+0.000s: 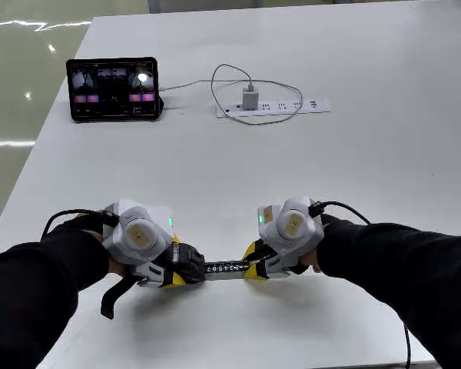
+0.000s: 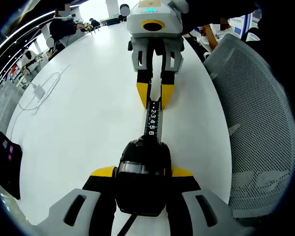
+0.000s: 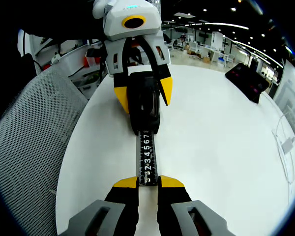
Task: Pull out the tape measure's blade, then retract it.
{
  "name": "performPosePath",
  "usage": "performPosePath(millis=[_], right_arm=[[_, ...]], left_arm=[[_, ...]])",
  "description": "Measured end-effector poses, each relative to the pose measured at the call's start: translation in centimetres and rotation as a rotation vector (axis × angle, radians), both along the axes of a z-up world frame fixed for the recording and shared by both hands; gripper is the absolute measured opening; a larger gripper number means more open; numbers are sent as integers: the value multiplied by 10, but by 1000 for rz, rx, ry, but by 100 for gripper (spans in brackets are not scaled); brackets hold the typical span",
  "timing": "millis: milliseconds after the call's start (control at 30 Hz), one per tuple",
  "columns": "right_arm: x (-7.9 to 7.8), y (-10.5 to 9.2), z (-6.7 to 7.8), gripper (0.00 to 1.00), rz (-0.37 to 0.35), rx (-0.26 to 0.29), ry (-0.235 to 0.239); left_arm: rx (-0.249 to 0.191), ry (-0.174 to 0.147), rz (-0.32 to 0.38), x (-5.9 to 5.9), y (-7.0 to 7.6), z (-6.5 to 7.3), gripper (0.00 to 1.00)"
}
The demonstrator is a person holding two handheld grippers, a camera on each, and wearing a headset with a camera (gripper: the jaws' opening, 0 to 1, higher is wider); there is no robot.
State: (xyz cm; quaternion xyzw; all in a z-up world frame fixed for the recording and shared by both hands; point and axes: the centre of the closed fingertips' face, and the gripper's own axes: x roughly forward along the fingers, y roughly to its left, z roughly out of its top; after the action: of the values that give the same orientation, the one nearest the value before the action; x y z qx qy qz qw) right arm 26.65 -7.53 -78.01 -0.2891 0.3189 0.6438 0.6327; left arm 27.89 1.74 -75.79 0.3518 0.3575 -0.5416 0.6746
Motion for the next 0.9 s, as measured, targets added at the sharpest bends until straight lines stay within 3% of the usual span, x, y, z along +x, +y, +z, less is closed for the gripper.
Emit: performPosePath(millis=[900], right_arm=[[1, -18, 0, 10, -13, 3, 5]], left_arm=[[-10, -2, 9, 1, -1, 0, 33]])
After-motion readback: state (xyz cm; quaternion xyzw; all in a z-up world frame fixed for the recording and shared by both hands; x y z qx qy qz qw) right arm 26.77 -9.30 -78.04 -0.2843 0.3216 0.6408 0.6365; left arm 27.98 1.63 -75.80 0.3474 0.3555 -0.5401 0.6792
